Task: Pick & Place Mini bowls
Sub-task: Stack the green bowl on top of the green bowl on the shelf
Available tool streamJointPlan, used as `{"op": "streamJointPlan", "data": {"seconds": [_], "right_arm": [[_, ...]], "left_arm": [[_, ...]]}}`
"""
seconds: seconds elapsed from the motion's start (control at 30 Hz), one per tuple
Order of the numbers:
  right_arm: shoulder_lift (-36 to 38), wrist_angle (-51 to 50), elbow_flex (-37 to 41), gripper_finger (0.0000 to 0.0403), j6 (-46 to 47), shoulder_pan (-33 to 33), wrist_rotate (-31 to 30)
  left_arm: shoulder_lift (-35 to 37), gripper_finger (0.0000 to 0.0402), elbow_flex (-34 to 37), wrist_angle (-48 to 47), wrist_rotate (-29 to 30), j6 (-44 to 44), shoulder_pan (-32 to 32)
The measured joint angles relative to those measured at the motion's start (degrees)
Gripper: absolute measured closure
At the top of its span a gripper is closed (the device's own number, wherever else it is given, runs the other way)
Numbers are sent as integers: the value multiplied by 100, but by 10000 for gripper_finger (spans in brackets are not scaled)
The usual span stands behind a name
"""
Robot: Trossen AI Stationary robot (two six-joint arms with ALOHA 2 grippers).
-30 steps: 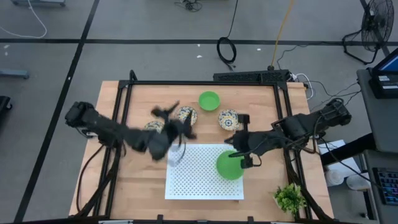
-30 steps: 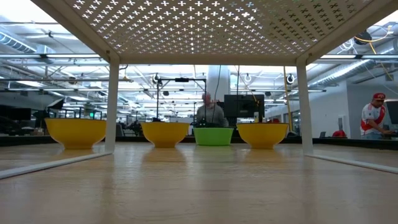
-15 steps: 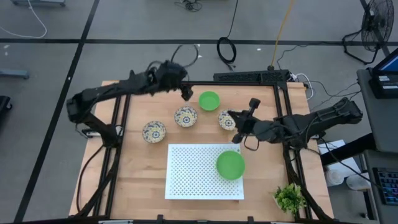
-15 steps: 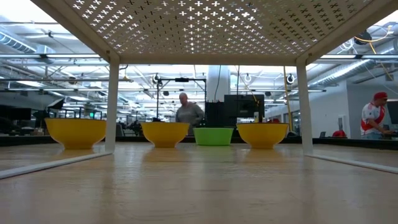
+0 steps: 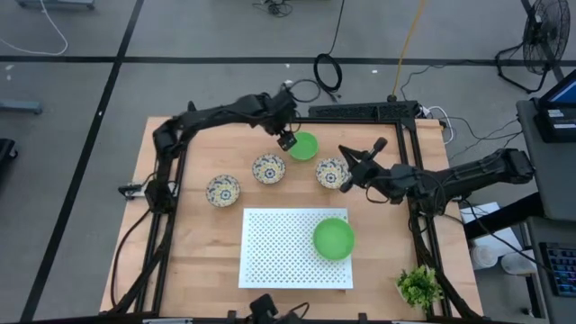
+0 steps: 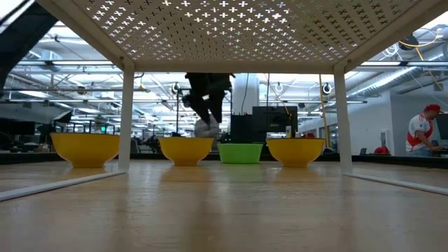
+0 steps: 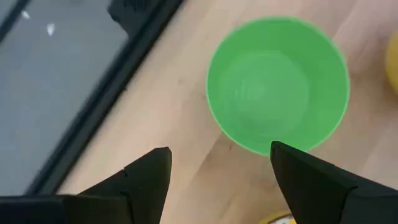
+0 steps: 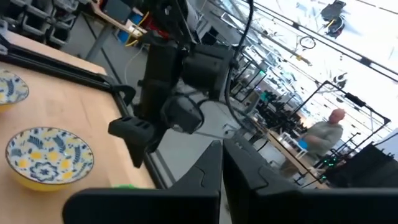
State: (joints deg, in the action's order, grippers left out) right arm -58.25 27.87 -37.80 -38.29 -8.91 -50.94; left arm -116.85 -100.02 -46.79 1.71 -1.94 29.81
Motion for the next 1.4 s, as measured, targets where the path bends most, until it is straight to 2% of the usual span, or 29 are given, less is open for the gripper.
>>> {"op": "streamJointPlan", "data": {"seconds": [0.2, 0.4, 0.53, 0.63, 0.7, 0.83, 0.9, 1.0, 1.17, 1.3, 1.4], "right_arm": [[69, -28, 64, 403, -39, 0, 0], [73, -306, 64, 403, -1, 13, -29], [71, -446, 47, 403, 572, 321, -209], [67, -841, -375, 403, 789, 733, -135], [23, -1729, -968, 403, 1208, 1074, 411], [-489, -3706, -2386, 403, 2181, 1972, 2740], [-932, -4406, -3062, 398, 2320, 2414, 3416], [-1714, -5311, -3901, 380, 2433, 3052, 3892], [-3082, -6853, -4862, 334, 2416, 3754, 4366], [-3743, -7275, -5191, 294, 2434, 4046, 4481], [-4007, -7282, -5237, 263, 2451, 4234, 5042]], "left_arm": [[-182, 129, -86, -58, -518, -217, -30], [-176, 128, -86, 76, -310, -224, -166], [171, 128, -83, 525, -343, -11, -241], [721, 128, -83, 989, -396, 109, -328], [1135, 128, -83, 1259, -456, 256, -421], [2115, 128, -90, 1427, -521, 856, -798], [2544, 128, -30, 1421, -528, 1165, -1042], [3125, 128, 290, 1471, -355, 1501, -1431], [3995, 128, 1192, 2126, 818, 1685, -1922], [4564, 128, 2074, 3034, 1581, 1629, -2093], [4897, 128, 2689, 3603, 2055, 1646, -2139]]}}
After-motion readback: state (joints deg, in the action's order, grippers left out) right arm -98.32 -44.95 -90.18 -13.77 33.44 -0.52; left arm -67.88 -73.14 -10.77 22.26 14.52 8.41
